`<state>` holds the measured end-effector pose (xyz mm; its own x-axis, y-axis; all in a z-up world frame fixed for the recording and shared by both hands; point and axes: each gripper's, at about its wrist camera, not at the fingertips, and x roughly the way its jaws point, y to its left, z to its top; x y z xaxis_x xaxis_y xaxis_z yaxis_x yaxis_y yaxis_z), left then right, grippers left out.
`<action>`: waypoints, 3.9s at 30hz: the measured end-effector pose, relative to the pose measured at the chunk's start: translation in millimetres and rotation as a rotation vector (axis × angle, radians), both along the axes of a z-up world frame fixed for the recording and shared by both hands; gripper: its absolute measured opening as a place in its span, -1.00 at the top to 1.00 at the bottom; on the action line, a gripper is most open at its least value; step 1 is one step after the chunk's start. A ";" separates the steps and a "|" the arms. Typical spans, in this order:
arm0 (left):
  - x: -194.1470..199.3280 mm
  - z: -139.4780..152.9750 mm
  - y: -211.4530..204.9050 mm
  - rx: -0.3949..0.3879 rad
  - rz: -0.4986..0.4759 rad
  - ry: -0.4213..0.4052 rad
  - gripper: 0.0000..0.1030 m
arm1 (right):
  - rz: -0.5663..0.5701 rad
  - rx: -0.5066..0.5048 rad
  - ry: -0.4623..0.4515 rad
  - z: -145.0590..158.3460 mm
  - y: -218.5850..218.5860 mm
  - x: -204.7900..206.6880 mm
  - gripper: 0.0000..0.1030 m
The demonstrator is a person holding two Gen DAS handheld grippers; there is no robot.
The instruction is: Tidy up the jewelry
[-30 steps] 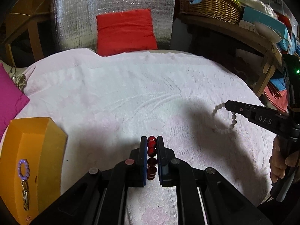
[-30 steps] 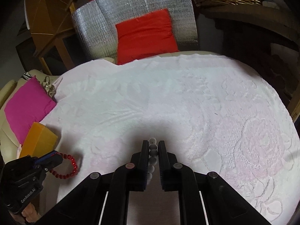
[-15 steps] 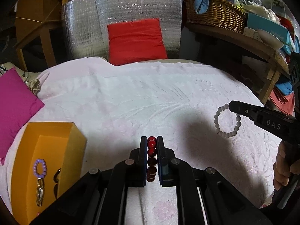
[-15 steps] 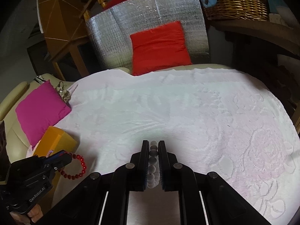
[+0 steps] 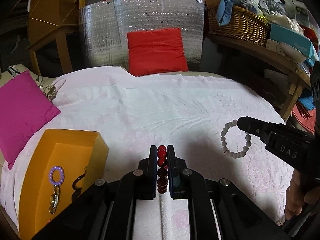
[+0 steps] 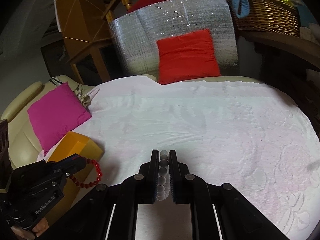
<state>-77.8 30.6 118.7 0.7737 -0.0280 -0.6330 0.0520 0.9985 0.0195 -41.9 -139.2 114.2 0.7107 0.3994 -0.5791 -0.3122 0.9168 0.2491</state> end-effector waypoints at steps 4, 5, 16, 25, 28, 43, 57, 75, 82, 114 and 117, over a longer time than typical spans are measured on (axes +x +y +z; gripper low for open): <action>-4.1 0.6 8.2 -0.002 0.025 -0.004 0.81 | 0.021 0.005 -0.012 3.9 11.4 -4.4 0.79; -5.2 0.9 10.5 -0.003 0.033 -0.005 0.81 | 0.025 0.007 -0.015 4.9 13.8 -5.8 0.79; -22.4 14.6 43.8 0.018 0.141 -0.050 0.81 | 0.113 0.026 -0.035 13.5 52.7 -15.8 0.79; -46.5 27.0 89.4 0.043 0.271 -0.084 0.81 | 0.198 0.042 -0.050 16.4 92.7 -25.3 0.79; -54.2 29.2 103.7 0.065 0.309 -0.087 0.81 | 0.230 0.051 -0.056 17.5 106.6 -29.7 0.79; -91.2 26.0 176.8 0.117 0.495 -0.068 0.81 | 0.420 0.092 -0.067 15.0 188.4 -61.0 0.79; -102.1 -0.1 217.5 0.139 0.592 0.003 0.81 | 0.552 0.097 0.006 -10.3 246.3 -73.2 0.79; -101.2 -42.5 246.4 0.125 0.647 0.105 0.81 | 0.637 0.029 0.060 -43.5 279.7 -90.1 0.79; -98.3 -53.3 249.0 0.126 0.653 0.131 0.81 | 0.640 0.008 0.075 -51.4 284.4 -89.0 0.79; -149.9 27.4 180.9 0.303 0.581 -0.015 -0.67 | 0.466 -0.057 0.013 5.3 223.1 -109.5 -0.03; -168.4 48.4 167.3 0.293 0.563 -0.047 -0.67 | 0.440 -0.123 0.023 20.9 208.4 -125.5 -0.07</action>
<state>-246.2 197.9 167.1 0.6463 0.5605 -0.5178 -0.4872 0.8254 0.2853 -167.4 69.2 135.1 0.4753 0.5879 -0.6546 -0.6741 0.7214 0.1584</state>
